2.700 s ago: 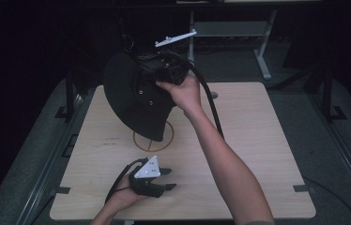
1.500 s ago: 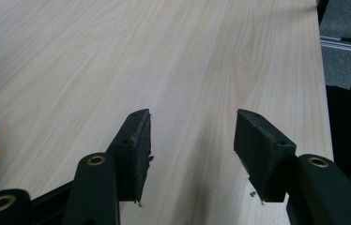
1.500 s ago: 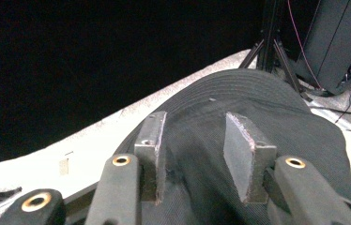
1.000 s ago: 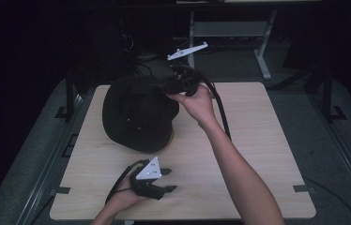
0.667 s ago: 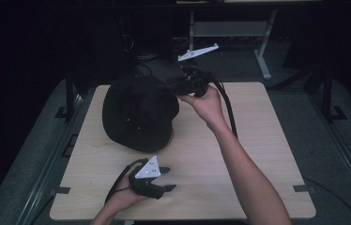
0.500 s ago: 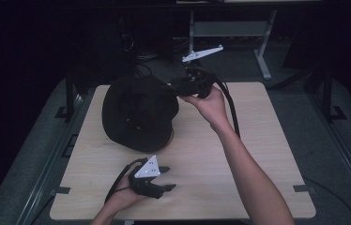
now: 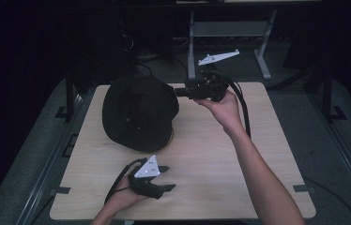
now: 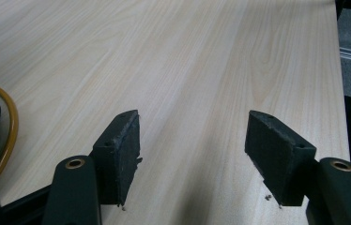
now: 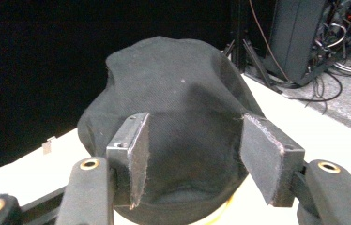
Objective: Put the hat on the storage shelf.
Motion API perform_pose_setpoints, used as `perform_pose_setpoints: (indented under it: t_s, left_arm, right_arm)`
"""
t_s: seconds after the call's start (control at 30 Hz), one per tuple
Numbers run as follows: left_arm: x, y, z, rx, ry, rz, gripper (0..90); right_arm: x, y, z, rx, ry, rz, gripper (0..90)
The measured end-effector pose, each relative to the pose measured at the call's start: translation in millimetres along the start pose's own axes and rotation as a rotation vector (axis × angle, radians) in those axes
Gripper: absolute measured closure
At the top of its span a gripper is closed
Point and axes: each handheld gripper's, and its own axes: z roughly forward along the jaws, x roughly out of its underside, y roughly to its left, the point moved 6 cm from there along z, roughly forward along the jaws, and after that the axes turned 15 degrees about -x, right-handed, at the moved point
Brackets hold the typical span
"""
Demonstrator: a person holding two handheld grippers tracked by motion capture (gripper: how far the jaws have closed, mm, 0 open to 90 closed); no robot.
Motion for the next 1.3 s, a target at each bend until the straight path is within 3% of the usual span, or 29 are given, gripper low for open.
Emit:
perform_pose_setpoints:
  t_s: [1.3]
  left_arm:
    - [0.6,0.7,1.0,-0.011,0.001,0.017,35.3]
  right_arm:
    - [41.4,-21.3,-43.5,0.066,0.013,0.053,38.3]
